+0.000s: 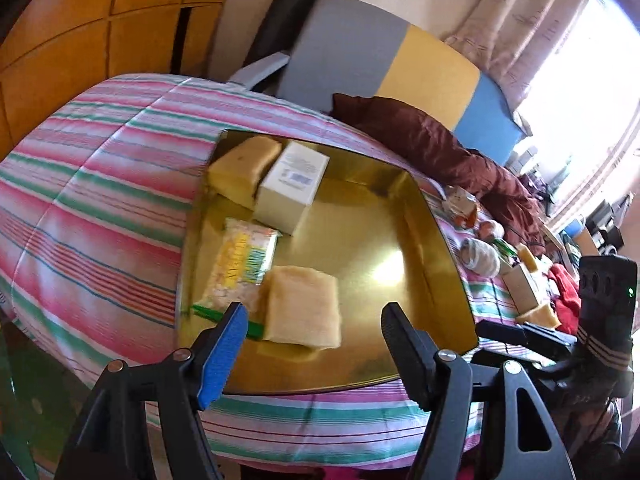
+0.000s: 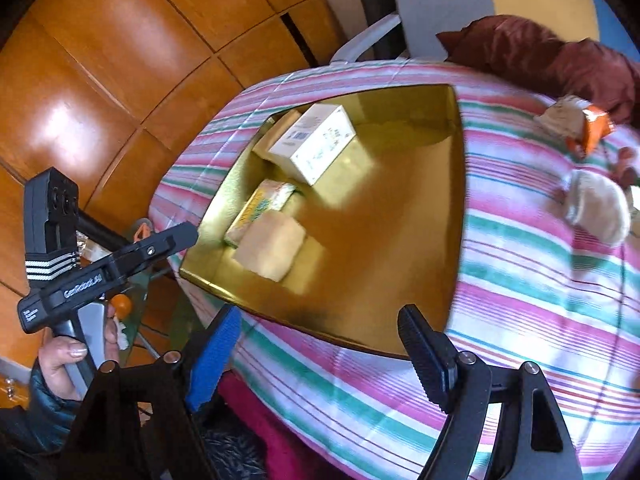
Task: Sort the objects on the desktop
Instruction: 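Lower the rice-cracker bag and sponge into the gold tray and release both, then grasp the white printed box with the right gripper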
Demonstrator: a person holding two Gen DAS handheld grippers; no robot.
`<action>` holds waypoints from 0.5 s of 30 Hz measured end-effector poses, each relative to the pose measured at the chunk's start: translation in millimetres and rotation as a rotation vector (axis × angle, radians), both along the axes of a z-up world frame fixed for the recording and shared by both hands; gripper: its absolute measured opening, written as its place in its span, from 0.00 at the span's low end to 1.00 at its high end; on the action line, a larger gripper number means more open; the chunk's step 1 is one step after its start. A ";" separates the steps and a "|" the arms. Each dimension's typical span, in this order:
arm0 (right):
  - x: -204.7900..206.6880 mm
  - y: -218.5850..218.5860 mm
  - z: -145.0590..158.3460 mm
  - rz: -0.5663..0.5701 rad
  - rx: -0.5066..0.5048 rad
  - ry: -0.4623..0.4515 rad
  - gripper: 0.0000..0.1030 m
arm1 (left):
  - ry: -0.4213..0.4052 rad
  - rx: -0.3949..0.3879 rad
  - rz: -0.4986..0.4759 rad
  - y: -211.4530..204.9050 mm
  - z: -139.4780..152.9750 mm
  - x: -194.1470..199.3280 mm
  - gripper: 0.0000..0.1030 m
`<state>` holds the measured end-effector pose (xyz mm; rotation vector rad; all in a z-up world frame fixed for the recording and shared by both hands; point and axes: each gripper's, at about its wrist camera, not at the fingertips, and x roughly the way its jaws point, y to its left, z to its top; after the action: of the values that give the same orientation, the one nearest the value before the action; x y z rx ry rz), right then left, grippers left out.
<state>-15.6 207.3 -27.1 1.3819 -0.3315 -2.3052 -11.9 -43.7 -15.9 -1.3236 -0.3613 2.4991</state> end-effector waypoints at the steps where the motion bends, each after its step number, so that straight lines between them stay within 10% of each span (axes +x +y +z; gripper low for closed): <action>1: 0.2 4.3 0.8 -0.009 0.003 0.005 0.79 | 0.001 0.007 -0.025 5.6 0.9 0.4 0.68; 15: -1.9 127.9 20.9 -0.225 0.065 0.026 0.75 | 0.006 -0.014 -0.269 83.1 9.2 2.4 0.69</action>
<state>-17.5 335.2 -6.2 1.4073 -0.4274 -2.5334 -9.5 39.4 -6.6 -1.2759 -0.1532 2.2854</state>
